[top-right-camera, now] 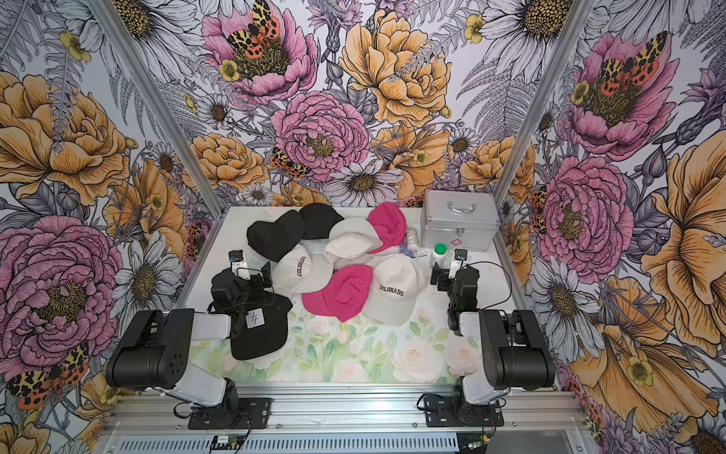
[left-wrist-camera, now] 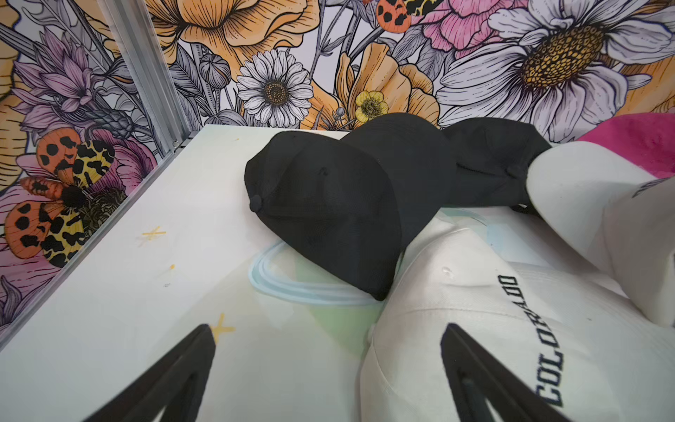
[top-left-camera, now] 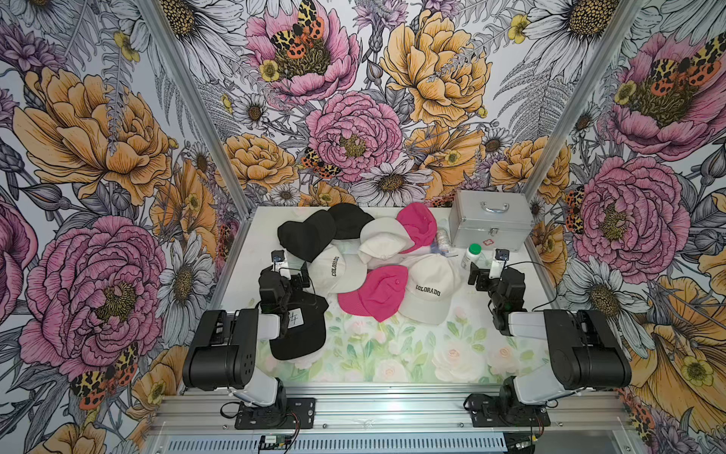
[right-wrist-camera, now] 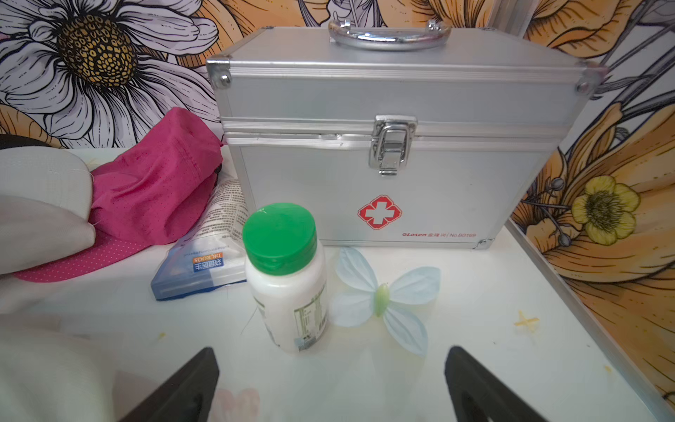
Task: Stack the baseball caps by color
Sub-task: Move the baseball cap to the center of the board.
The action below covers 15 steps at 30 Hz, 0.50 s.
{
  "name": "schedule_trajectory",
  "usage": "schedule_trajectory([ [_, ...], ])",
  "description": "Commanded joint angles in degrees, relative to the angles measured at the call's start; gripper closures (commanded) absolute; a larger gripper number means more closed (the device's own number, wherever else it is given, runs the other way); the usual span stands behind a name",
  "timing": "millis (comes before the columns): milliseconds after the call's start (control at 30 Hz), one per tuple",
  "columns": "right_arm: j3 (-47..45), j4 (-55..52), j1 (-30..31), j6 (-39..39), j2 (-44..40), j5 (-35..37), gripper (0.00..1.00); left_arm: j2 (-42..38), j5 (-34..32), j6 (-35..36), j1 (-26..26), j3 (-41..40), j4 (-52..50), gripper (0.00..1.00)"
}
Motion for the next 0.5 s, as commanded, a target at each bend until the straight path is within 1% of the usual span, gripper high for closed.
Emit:
schedule_trajectory([
  [0,1.3,0.6,0.0,0.0,0.6,-0.2,0.01,-0.8,0.0,-0.3,0.2,1.2,-0.6,0.01],
  [167,1.5,0.4,0.0,0.1,0.8,-0.2,0.01,-0.8,0.1,-0.3,0.3,1.2,-0.6,0.01],
  [233,1.4,0.4,0.0,0.1,0.8,-0.2,0.01,-0.7,1.4,-0.8,1.2,1.2,-0.6,0.01],
  [467,1.4,0.4,0.0,0.0,0.7,-0.2,0.01,-0.7,0.7,-0.7,0.8,1.3,-0.6,0.01],
])
